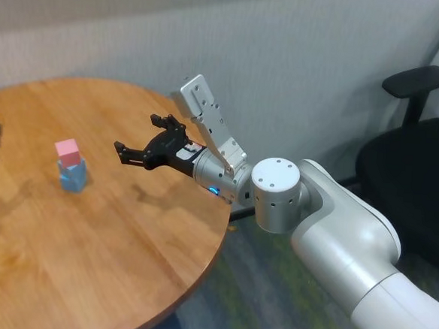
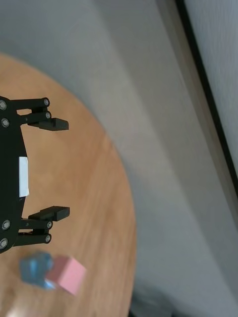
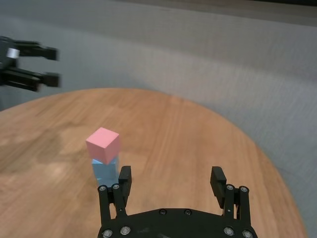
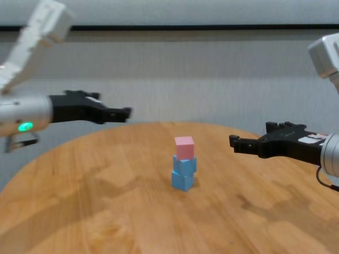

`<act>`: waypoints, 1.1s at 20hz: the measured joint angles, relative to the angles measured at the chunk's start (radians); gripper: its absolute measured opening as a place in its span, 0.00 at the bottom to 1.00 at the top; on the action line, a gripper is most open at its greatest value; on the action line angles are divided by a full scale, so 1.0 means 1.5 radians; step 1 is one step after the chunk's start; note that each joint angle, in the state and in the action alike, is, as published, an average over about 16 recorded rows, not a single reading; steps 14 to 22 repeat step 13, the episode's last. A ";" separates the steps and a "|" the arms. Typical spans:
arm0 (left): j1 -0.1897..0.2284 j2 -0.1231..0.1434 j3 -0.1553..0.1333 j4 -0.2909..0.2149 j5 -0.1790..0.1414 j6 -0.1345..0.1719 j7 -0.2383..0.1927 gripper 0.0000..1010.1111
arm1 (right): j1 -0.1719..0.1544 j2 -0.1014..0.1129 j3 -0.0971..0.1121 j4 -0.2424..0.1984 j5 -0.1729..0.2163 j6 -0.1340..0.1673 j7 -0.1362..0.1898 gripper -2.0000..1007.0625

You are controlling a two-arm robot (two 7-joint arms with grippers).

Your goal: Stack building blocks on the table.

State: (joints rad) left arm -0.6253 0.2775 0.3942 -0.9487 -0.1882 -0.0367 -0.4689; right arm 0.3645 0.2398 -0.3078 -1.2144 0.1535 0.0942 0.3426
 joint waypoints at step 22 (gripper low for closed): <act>0.018 0.018 -0.013 -0.024 0.000 0.000 0.007 0.99 | 0.000 0.000 0.000 0.000 0.000 0.000 0.000 1.00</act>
